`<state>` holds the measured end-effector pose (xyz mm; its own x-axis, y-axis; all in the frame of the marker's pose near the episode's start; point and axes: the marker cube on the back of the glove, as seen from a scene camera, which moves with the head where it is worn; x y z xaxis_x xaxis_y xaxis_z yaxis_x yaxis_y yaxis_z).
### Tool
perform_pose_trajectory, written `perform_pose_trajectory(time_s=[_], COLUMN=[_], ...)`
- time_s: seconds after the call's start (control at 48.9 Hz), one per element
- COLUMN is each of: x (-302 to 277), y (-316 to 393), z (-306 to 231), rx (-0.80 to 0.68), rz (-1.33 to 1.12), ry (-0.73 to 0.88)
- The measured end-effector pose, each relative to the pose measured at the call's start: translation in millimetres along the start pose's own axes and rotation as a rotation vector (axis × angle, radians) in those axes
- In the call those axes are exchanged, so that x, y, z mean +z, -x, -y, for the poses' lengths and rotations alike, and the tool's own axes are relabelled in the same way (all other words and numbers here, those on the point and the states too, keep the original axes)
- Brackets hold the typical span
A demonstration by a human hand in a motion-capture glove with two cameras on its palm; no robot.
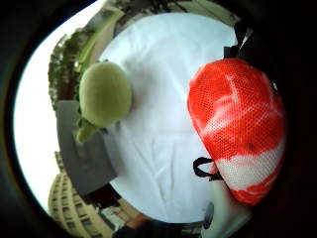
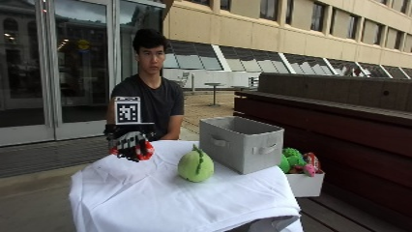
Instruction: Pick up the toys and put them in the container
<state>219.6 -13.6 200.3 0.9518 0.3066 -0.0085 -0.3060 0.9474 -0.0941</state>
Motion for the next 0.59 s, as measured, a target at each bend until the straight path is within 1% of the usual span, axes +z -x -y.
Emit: perform_pose_trajectory(time_s=[0.102,0.164,0.266,0.348,0.471,0.594], x=[-48,-91,-157,-199,-242,-263], y=[21,39,72,97,136,177], z=[0,-10,-12,-18,-28,-37], rx=[0.007,-0.003,-0.058,-0.104,-0.139,-0.187], rz=[0.014,0.020,0.023,0.032,0.053,0.046], ry=[-0.044,-0.042,-0.214,-0.247,-0.273,-0.306])
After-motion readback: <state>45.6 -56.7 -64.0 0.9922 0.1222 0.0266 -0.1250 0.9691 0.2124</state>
